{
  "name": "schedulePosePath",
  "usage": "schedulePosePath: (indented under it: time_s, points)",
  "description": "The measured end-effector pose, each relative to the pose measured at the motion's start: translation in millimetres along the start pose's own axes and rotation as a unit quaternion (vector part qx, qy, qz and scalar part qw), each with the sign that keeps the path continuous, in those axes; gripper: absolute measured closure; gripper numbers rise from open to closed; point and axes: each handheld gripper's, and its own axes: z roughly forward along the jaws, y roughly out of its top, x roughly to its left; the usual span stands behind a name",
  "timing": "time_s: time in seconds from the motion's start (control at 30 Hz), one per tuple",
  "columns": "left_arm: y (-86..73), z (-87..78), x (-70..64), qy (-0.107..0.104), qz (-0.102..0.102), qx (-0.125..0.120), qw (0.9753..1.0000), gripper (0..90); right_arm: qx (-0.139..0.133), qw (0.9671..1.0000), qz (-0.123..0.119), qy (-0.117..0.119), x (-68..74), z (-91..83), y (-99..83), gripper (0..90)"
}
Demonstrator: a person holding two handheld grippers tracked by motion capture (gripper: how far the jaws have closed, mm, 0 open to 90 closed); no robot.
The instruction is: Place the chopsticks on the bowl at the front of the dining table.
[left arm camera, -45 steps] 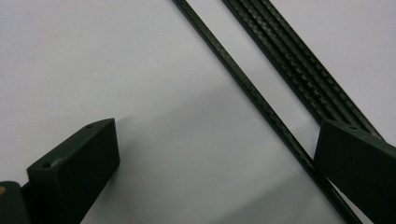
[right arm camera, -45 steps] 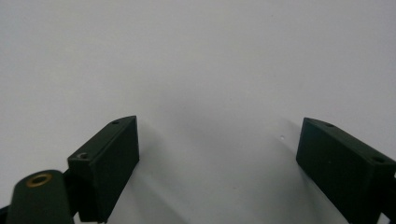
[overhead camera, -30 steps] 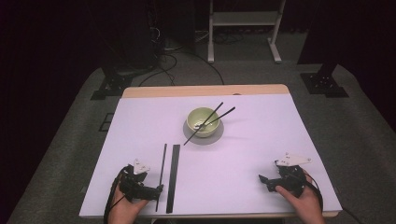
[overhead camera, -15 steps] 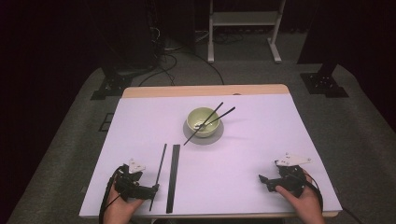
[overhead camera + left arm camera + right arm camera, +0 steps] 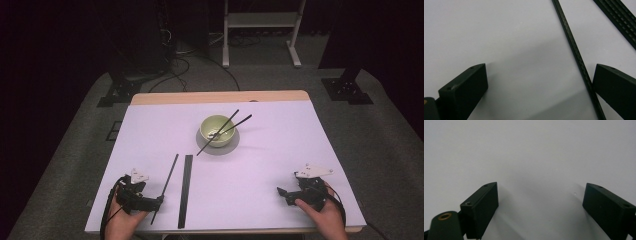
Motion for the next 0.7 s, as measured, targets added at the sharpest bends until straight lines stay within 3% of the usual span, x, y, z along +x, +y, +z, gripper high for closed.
schedulePosePath:
  time_s: [0.7]
  points:
    - [0.2, -1.0, 16.2, 0.004, -0.007, 0.006, 1.0, 0.0, 0.0, 1.0, -0.001, 0.0, -0.2, 0.1, 0.0, 11.6]
